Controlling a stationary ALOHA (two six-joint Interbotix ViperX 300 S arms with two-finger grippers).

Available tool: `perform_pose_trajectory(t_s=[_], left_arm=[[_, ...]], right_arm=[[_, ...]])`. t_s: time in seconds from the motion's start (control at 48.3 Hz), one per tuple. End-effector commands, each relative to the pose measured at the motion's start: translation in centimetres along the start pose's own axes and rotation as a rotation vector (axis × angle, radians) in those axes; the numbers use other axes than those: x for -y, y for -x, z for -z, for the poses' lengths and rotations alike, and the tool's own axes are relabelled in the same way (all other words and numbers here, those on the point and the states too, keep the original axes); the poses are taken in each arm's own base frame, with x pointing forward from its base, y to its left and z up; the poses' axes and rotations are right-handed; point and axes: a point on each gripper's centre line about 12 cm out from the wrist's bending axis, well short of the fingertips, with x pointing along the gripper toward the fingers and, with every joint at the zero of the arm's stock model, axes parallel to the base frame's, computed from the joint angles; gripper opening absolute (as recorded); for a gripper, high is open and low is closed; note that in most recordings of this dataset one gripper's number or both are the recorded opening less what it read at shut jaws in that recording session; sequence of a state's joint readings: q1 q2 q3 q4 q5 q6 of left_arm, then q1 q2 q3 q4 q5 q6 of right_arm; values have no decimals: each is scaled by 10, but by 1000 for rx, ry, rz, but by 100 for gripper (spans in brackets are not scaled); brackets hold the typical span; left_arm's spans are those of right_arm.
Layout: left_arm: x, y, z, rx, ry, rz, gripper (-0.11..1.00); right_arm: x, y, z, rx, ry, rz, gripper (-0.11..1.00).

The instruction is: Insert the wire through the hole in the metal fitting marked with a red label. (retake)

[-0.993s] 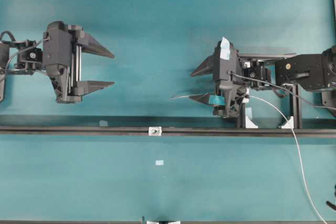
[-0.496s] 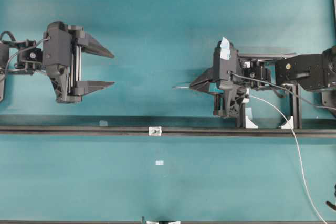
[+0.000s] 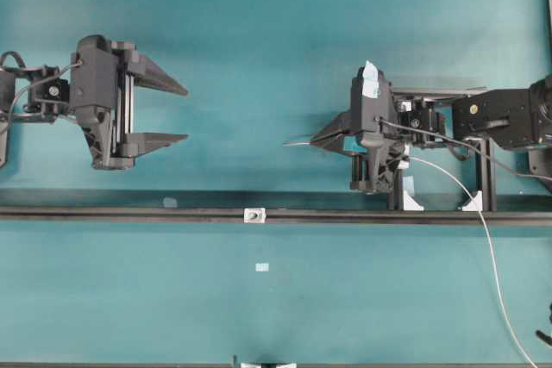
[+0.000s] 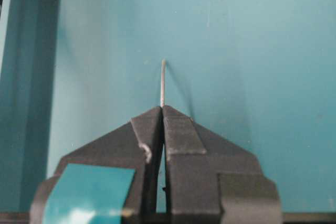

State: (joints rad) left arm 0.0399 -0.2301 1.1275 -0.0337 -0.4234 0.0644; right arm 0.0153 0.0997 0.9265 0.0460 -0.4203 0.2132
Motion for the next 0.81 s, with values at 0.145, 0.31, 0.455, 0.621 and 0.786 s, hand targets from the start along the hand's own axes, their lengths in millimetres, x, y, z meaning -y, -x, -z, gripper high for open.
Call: perform_pose_trajectory(t_s=[0.145, 0.31, 0.455, 0.621, 0.786], left_arm=[[0, -1, -10, 35, 2, 1, 67], [0, 0, -15, 51, 2, 0, 67], [0, -1, -21, 63, 1, 0, 67], [0, 1, -30, 92, 1, -1, 67], [-1, 7, -35, 117, 5, -2, 67]], right_arm=[[-5, 16, -31, 101, -10, -19, 2], [-6, 30, -46, 128, -13, -20, 2], [-3, 40, -55, 132, -19, -11, 2], [-2, 55, -65, 146, -18, -6, 2], [-2, 64, -71, 169, -8, -11, 2]])
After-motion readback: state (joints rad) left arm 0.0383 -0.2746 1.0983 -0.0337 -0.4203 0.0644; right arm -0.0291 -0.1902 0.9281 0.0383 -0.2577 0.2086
